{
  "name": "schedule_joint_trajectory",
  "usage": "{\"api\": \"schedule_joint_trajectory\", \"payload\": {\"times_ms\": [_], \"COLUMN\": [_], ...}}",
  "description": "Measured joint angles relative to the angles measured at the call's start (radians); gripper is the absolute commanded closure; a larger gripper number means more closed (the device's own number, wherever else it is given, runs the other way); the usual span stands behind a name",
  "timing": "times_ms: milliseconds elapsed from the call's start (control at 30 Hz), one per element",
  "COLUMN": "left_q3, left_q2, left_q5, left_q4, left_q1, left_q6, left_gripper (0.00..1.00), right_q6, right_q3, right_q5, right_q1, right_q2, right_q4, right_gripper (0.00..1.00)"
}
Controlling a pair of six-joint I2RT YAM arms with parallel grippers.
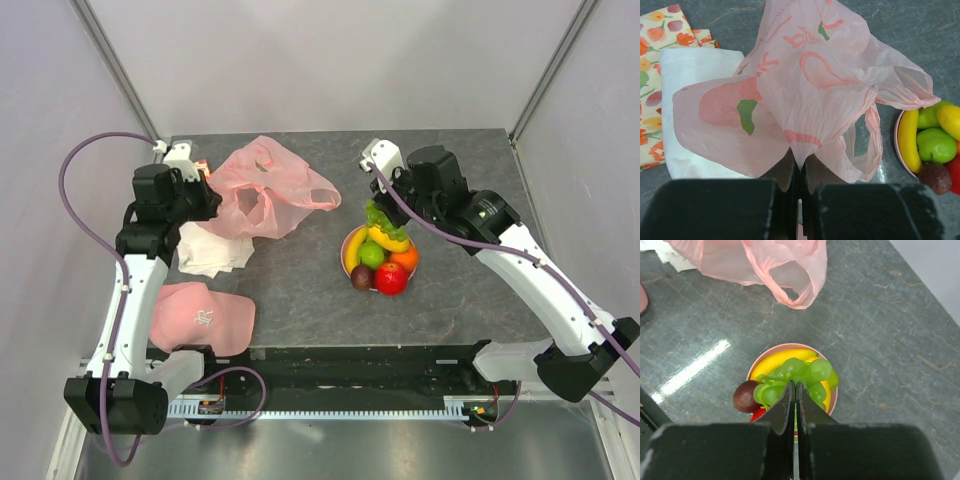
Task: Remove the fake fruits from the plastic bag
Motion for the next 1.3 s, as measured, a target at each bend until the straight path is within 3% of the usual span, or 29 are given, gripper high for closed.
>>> {"api": "schedule_joint_trajectory", "payload": {"times_ms": [1300], "left_q3": [-0.012], "left_q2": [0.053], "left_q5": [0.013], "left_q4": [0.032], "left_q1": [0.000], "left_q6": [0.000], "left_gripper": [0.98], "right_q6": [-0.006], "right_q3": [-0.142], "right_q5": [-0.074], "right_q1": [0.000], "right_q2": [-0.091], "right_q4": [-0.123], "right_gripper": [1.00]}}
